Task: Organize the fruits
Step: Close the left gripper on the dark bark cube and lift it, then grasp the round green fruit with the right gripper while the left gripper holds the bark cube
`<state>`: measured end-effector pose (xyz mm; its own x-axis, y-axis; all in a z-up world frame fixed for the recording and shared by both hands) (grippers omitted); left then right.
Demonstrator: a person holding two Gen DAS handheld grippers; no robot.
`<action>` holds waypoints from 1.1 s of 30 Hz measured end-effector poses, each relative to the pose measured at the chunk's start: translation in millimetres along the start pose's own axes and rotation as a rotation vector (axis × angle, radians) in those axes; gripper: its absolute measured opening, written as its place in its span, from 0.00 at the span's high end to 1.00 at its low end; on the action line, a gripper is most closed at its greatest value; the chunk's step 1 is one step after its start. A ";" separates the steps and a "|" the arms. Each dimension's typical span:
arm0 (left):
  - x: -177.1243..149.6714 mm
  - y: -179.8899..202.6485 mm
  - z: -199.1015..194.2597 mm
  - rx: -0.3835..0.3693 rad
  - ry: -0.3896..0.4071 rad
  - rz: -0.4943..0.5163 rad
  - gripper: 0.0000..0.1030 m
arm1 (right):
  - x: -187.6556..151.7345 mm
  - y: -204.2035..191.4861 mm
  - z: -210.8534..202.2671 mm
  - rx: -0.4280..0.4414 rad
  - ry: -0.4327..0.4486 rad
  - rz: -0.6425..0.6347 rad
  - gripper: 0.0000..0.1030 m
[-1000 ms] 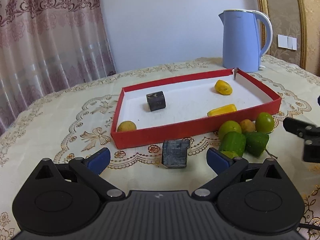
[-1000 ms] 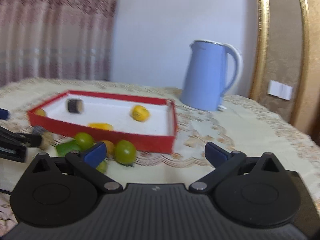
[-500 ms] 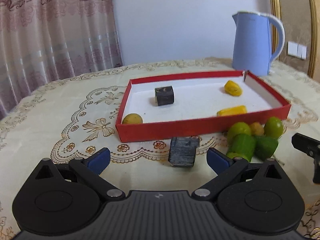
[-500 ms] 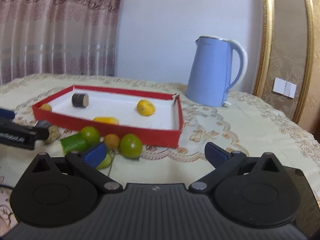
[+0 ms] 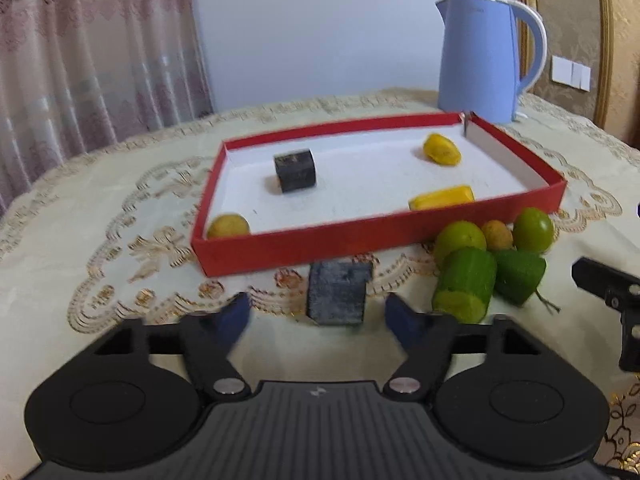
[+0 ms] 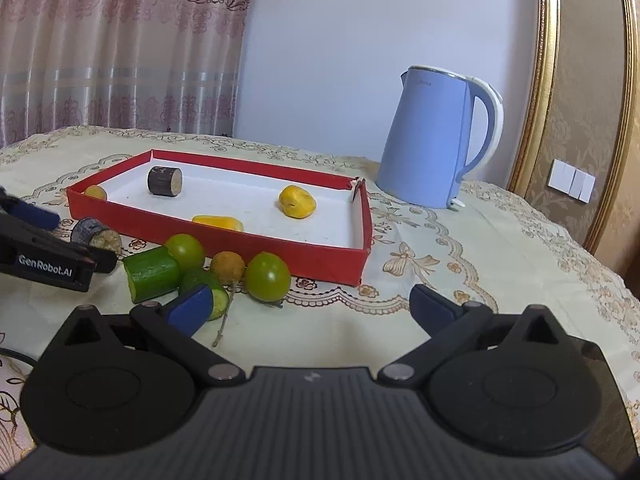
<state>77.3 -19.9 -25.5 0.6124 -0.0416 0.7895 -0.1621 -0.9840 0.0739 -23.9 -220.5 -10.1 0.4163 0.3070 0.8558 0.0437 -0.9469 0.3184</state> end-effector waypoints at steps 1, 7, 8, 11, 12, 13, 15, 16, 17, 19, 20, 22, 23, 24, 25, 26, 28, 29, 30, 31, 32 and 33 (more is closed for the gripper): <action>0.3 -1.6 -0.4 -0.020 -0.004 -0.012 0.45 | -0.1 0.1 0.1 0.000 0.000 0.000 0.00; -1.2 -5.3 -1.2 -0.072 -0.004 -0.039 0.72 | 0.5 -2.5 -1.9 0.016 0.019 -0.019 0.00; -1.7 -5.4 -1.8 -0.073 -0.001 -0.041 0.72 | 0.8 -3.6 -2.7 0.023 0.026 -0.025 0.00; -2.7 -7.4 -4.5 -0.058 0.019 -0.059 0.72 | 1.0 -5.6 -6.0 0.051 0.048 -0.035 0.00; -2.3 -9.5 -5.9 -0.052 0.029 -0.070 0.72 | 0.9 -4.8 -6.6 0.066 0.055 -0.031 0.00; -2.5 -12.4 -8.3 -0.041 0.042 -0.088 0.72 | 0.6 -3.2 -6.8 0.079 0.060 -0.024 0.00; -3.3 -16.3 -12.0 0.000 0.061 -0.107 0.72 | 0.5 2.3 -6.9 0.079 0.075 0.007 0.01; -3.9 -17.8 -13.1 0.027 0.069 -0.112 0.72 | 0.9 6.9 -5.8 0.080 0.079 0.029 0.07; -4.5 -19.3 -13.9 0.053 0.077 -0.117 0.72 | 2.1 11.8 -2.5 0.094 0.067 0.051 0.18; -5.1 -23.7 -14.4 0.068 0.085 -0.140 0.72 | 3.5 20.7 6.3 0.135 0.029 0.093 0.29; -4.7 -25.1 -13.6 0.069 0.083 -0.147 0.72 | 3.8 22.6 10.8 0.142 0.012 0.100 0.31; -4.2 -26.7 -10.6 0.067 0.067 -0.150 0.72 | 4.1 22.9 21.6 0.139 -0.027 0.083 0.32; -4.1 -27.2 -9.8 0.064 0.063 -0.151 0.72 | 4.6 22.3 24.9 0.144 -0.036 0.075 0.36; -4.0 -27.9 -9.6 0.059 0.063 -0.152 0.72 | 5.3 22.0 27.2 0.159 -0.041 0.069 0.39; -4.1 -27.7 -9.4 0.056 0.063 -0.151 0.72 | 6.3 21.1 29.1 0.173 -0.043 0.060 0.42; -4.0 -27.4 -9.1 0.055 0.062 -0.149 0.72 | 8.0 19.7 30.8 0.178 -0.043 0.049 0.43; -4.2 -26.4 -7.8 0.061 0.059 -0.144 0.72 | 11.9 17.0 34.6 0.169 -0.048 0.019 0.43; -4.2 -26.1 -6.8 0.062 0.054 -0.142 0.72 | 13.7 16.0 36.8 0.174 -0.052 0.003 0.43; -4.8 -26.0 -6.7 0.062 0.053 -0.142 0.72 | 15.4 15.7 38.4 0.184 -0.052 -0.008 0.44; -4.8 -26.4 -6.4 0.061 0.052 -0.145 0.72 | 17.0 15.5 40.1 0.193 -0.053 -0.012 0.47; -5.2 -26.5 -6.6 0.059 0.051 -0.146 0.72 | 18.4 14.7 42.1 0.199 -0.058 -0.017 0.50; -5.1 -26.8 -6.3 0.058 0.049 -0.148 0.72 | 19.6 13.7 45.1 0.200 -0.066 -0.025 0.52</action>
Point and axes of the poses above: each gripper's, at about its wrist camera, not at the fingertips, and z roughly the way its jaws point, y to its right, x to its top, the point moved 1 cm from there along z, roughly the way its jaws point, and after that the axes turned 11 degrees about -z, right-handed, at the moved point
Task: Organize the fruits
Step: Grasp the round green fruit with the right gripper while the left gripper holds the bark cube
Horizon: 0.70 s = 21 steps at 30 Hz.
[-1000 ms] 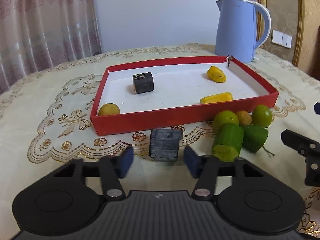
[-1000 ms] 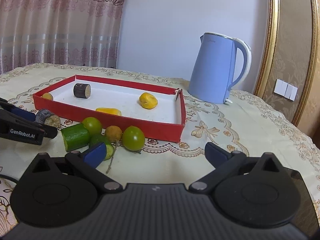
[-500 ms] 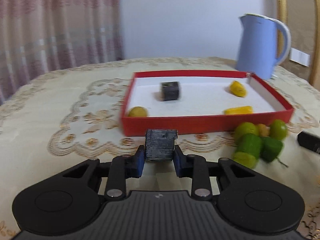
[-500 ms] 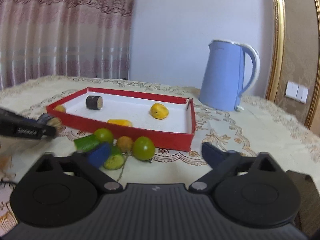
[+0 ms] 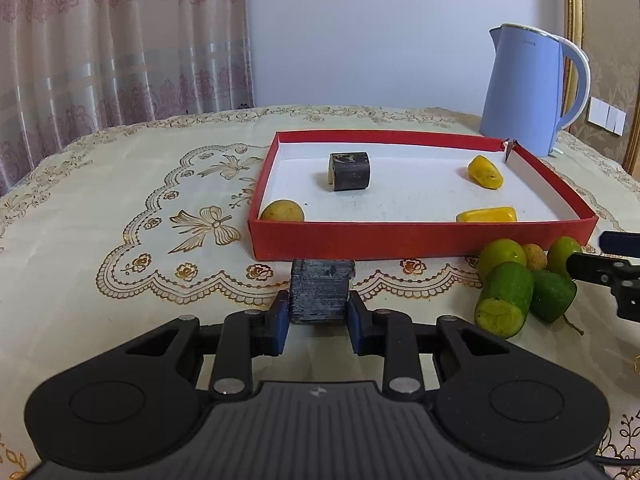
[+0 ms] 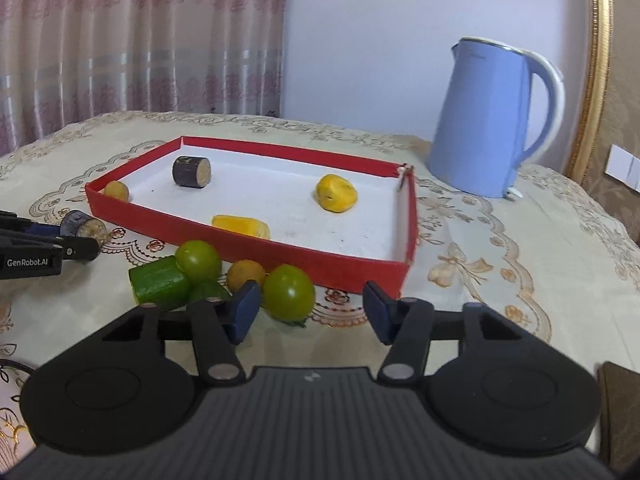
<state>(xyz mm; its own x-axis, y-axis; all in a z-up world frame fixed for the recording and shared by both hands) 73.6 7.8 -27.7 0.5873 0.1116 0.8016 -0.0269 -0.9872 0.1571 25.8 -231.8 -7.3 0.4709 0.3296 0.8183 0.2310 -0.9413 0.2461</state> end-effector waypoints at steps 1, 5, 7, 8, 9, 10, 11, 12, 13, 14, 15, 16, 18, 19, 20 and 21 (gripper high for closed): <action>0.0 -0.1 0.2 0.000 -0.001 -0.001 0.72 | 1.0 0.5 2.7 0.000 -0.006 -0.003 0.58; 0.1 -0.1 0.3 -0.002 -0.001 -0.001 0.72 | 5.4 2.2 9.2 0.037 -0.003 0.010 0.64; -0.1 -0.3 0.3 -0.003 -0.001 -0.003 0.72 | 5.9 1.4 17.9 0.074 -0.032 0.017 0.64; -0.2 -0.6 0.3 -0.004 -0.001 -0.004 0.72 | 5.1 0.2 20.5 0.078 -0.040 0.014 0.65; 0.0 -0.9 0.4 -0.006 -0.001 -0.006 0.72 | 4.7 0.4 20.2 0.081 -0.037 0.015 0.65; 0.0 -1.2 0.5 -0.007 -0.001 -0.008 0.72 | 4.4 1.1 19.7 0.095 -0.034 0.019 0.71; 0.1 -1.4 0.5 -0.008 -0.001 -0.009 0.72 | 4.0 1.0 19.3 0.097 -0.033 0.019 0.71; 0.2 -1.4 0.6 -0.009 -0.001 -0.010 0.72 | 3.6 0.6 18.9 0.093 -0.033 0.018 0.71; 0.4 -1.4 0.7 -0.008 -0.001 -0.009 0.72 | 3.1 -0.3 17.9 0.085 -0.033 0.013 0.71; 0.4 -1.8 0.7 -0.008 -0.001 -0.009 0.72 | 2.4 -1.4 16.4 0.077 -0.033 0.009 0.71; 0.4 -1.8 0.7 -0.009 -0.001 -0.010 0.72 | 1.5 -2.1 14.6 0.070 -0.033 0.005 0.71; 0.5 -1.8 0.7 -0.010 -0.001 -0.011 0.72 | -0.1 -2.3 11.5 0.063 -0.031 0.003 0.71; 0.4 -1.7 0.6 -0.009 0.000 -0.010 0.72 | -3.3 -1.9 4.7 0.053 -0.028 0.005 0.71; 0.5 -1.7 0.8 -0.009 0.000 -0.010 0.72 | -5.6 -1.3 0.9 0.049 -0.026 0.012 0.71; 0.3 -1.7 0.7 -0.009 0.000 -0.009 0.72 | -7.6 -0.6 -1.7 0.048 -0.025 0.016 0.71; 0.3 -1.6 0.8 -0.008 0.000 -0.007 0.72 | -9.7 0.2 -4.2 0.046 -0.026 0.019 0.71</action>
Point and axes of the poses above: each gripper's, at about its wrist camera, not at the fingertips, and z roughly the way its jaws point, y to its right, x to its top, the point moved 1 cm from there along z, roughly the way its jaws point, and after that the axes turned 11 degrees about -z, right-handed, at the moved point
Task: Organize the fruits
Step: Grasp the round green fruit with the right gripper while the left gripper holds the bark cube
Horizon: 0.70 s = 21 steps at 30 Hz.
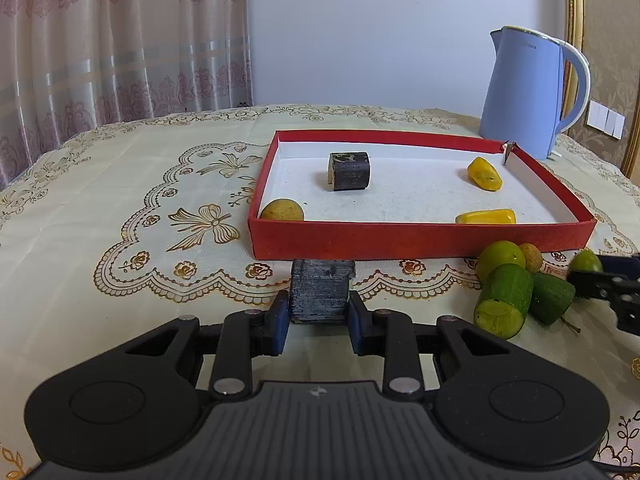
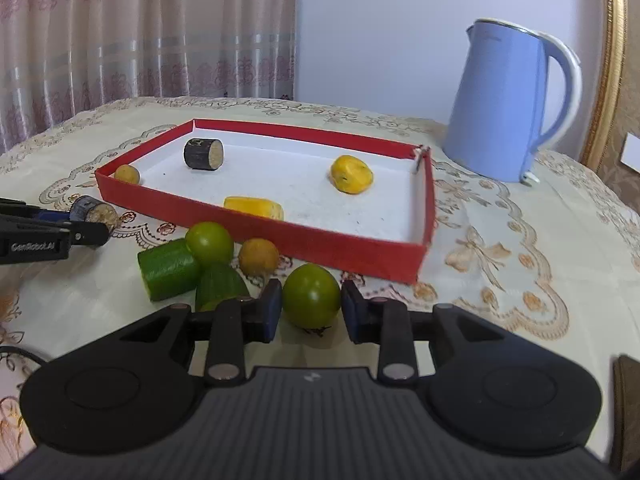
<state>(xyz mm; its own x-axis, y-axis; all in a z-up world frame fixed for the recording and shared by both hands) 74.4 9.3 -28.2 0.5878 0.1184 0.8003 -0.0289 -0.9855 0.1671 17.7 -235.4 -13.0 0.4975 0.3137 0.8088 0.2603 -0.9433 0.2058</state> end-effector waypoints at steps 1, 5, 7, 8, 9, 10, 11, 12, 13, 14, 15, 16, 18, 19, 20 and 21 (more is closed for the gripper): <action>-0.1 0.2 0.1 0.002 0.000 0.003 0.72 | -2.1 0.8 -2.3 -0.004 0.000 0.004 0.71; -0.9 2.0 0.4 0.009 0.001 0.014 0.72 | -6.3 3.5 -3.5 -0.002 -0.001 0.019 0.71; -1.4 4.2 0.6 0.019 0.002 0.026 0.72 | -5.0 3.0 -2.8 -0.005 -0.002 0.014 0.71; -1.6 5.7 0.7 0.025 0.003 0.033 0.72 | -4.9 2.4 -2.6 -0.007 -0.001 0.012 0.71; -1.9 6.8 0.8 0.030 0.004 0.040 0.72 | -4.7 2.3 -2.1 -0.007 -0.002 0.011 0.71; -2.0 8.5 1.1 0.036 0.005 0.049 0.72 | -4.7 2.3 -2.2 -0.006 -0.001 0.015 0.71; -2.3 9.7 1.1 0.041 0.005 0.058 0.72 | -4.8 2.6 -1.9 -0.004 0.000 0.019 0.71; -2.6 11.9 1.2 0.049 0.008 0.071 0.72 | -4.9 3.3 -0.9 -0.001 -0.002 0.024 0.71; -2.9 13.7 1.0 0.056 0.010 0.083 0.72 | -5.2 4.1 0.9 0.007 -0.009 0.028 0.71; -3.2 15.7 0.9 0.064 0.013 0.095 0.72 | -5.5 4.4 2.2 0.014 -0.014 0.029 0.70; -3.5 16.8 0.8 0.070 0.015 0.104 0.72 | -5.5 4.2 3.4 0.017 -0.018 0.030 0.70; -3.6 17.6 0.8 0.074 0.017 0.110 0.72 | -5.6 4.8 3.5 0.016 -0.016 0.030 0.70; -3.0 17.2 1.1 0.074 0.016 0.110 0.72 | -5.6 5.0 3.3 0.019 -0.012 0.029 0.71; -2.9 17.4 1.3 0.074 0.016 0.111 0.71 | -5.6 5.1 3.3 0.020 -0.011 0.030 0.70; -3.0 17.7 1.3 0.076 0.016 0.114 0.71 | -5.7 4.9 3.2 0.020 -0.010 0.030 0.70; -2.9 17.9 1.3 0.077 0.016 0.115 0.71 | -5.6 4.9 3.2 0.019 -0.010 0.028 0.70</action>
Point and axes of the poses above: each gripper's, at about its wrist camera, not at the fingertips, and z roughly the way its jaws point, y to its right, x to its top, the point moved 1 cm from there along z, roughly the way its jaws point, and after that the axes turned 11 degrees about -z, right-handed, at the moved point
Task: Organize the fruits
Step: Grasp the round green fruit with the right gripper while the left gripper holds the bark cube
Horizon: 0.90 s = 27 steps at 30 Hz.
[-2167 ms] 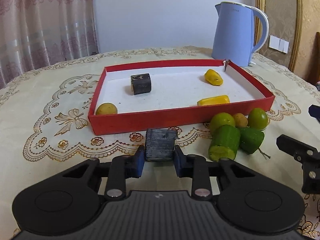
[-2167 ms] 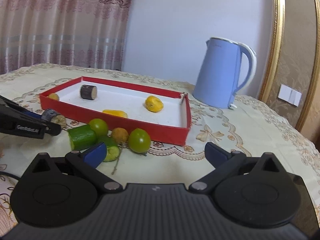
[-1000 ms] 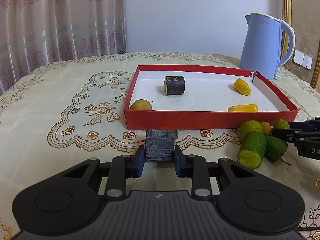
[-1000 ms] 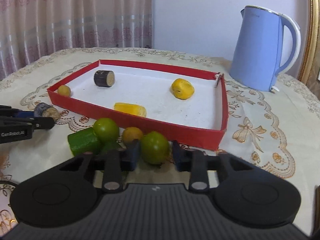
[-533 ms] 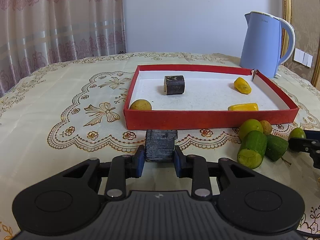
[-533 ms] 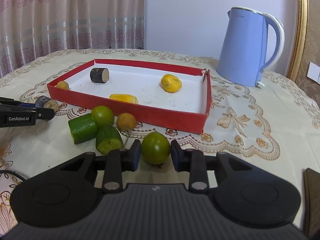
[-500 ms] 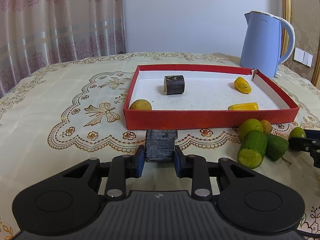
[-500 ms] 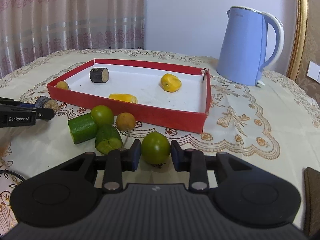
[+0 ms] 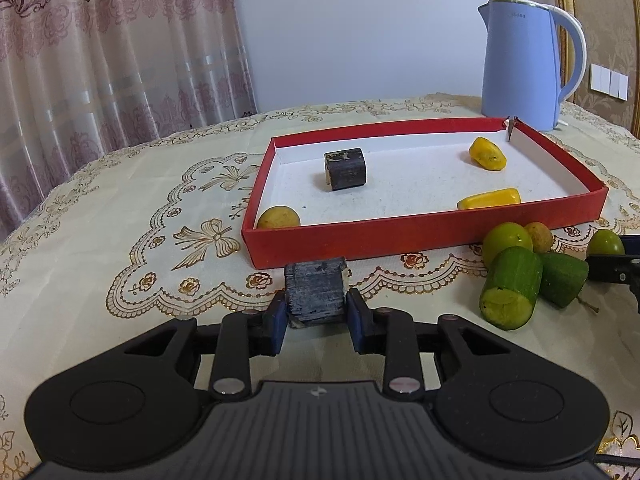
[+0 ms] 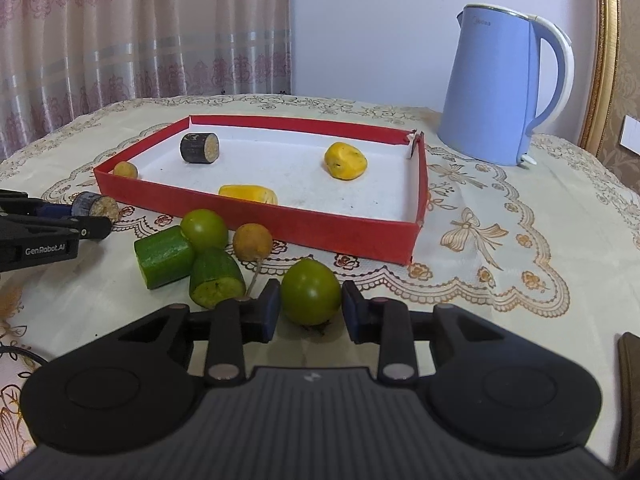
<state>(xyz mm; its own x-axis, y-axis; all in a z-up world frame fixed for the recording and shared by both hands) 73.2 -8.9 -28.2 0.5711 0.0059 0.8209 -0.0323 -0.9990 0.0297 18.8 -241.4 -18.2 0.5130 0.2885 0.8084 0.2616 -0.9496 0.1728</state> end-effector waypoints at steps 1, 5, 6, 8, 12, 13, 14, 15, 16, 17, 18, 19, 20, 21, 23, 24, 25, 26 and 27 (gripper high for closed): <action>0.1 0.2 -0.1 0.002 0.001 0.001 0.70 | 0.0 -0.1 -0.8 -0.004 0.003 -0.001 0.70; 1.8 -0.7 1.0 0.012 0.001 -0.006 0.33 | 0.0 2.4 -6.9 -0.031 0.029 0.016 0.70; 2.3 -1.0 0.0 0.005 0.008 -0.008 0.30 | -0.2 3.4 -8.0 -0.034 0.034 0.022 0.70; 1.9 0.8 -1.8 0.008 0.024 0.002 0.30 | 0.1 4.4 -9.2 -0.035 0.039 0.027 0.70; 1.1 5.9 0.5 0.016 0.016 0.030 0.56 | 0.2 3.4 -6.6 -0.031 0.032 0.020 0.70; 1.3 5.3 1.6 0.006 0.006 0.027 0.63 | -0.1 3.9 -6.0 -0.029 0.029 0.023 0.70; 1.6 4.1 1.5 -0.006 0.004 0.020 0.66 | 0.0 4.6 -6.0 -0.028 0.030 0.025 0.70; 1.5 3.2 1.6 -0.005 0.003 0.014 0.69 | -0.3 4.7 -6.2 -0.027 0.031 0.028 0.70; 1.6 2.6 1.5 -0.004 0.004 0.010 0.72 | -0.5 4.7 -6.3 -0.026 0.031 0.029 0.70; 1.5 2.1 1.1 -0.001 0.006 0.005 0.72 | -0.7 4.5 -6.3 -0.027 0.032 0.029 0.70; 1.6 1.6 1.1 -0.004 0.005 0.001 0.72 | -0.7 4.2 -6.7 -0.028 0.035 0.027 0.70; 1.6 1.0 0.9 -0.008 0.006 -0.004 0.72 | -0.7 3.9 -7.6 -0.031 0.039 0.027 0.70; 1.6 -0.2 0.6 -0.011 0.006 -0.010 0.72 | -0.7 4.2 -8.6 -0.033 0.043 0.028 0.70; 1.6 -1.4 0.6 -0.013 0.007 -0.016 0.72 | -0.4 4.5 -9.7 -0.035 0.046 0.032 0.70; 1.8 -3.5 0.1 -0.015 0.009 -0.029 0.72 | 0.4 4.8 -12.2 -0.038 0.053 0.036 0.70; 1.8 -4.0 0.1 -0.016 0.010 -0.032 0.72 | 1.0 4.6 -13.8 -0.041 0.057 0.035 0.70; 1.9 -4.4 0.0 -0.016 0.010 -0.035 0.72 | 2.0 4.5 -15.2 -0.043 0.062 0.035 0.70; 1.9 -4.5 0.2 -0.015 0.009 -0.035 0.72 | 2.7 4.4 -16.3 -0.042 0.066 0.034 0.70; 1.9 -4.3 0.4 -0.014 0.008 -0.034 0.72 | 3.8 4.1 -17.4 -0.042 0.070 0.033 0.70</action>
<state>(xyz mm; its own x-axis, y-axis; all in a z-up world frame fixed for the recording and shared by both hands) 74.8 -4.5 -27.0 0.5656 0.0408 0.8237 -0.0245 -0.9975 0.0662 7.6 -246.4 -4.6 0.4619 0.2491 0.8512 0.2104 -0.9631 0.1677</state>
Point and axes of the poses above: each gripper's, at about its wrist camera, not at the fingertips, and z roughly the way its jaws point, y to its right, x to its top, the point moved 1 cm from there along z, roughly the way its jaws point, and after that the axes turned 11 degrees about -z, right-handed, at the moved point
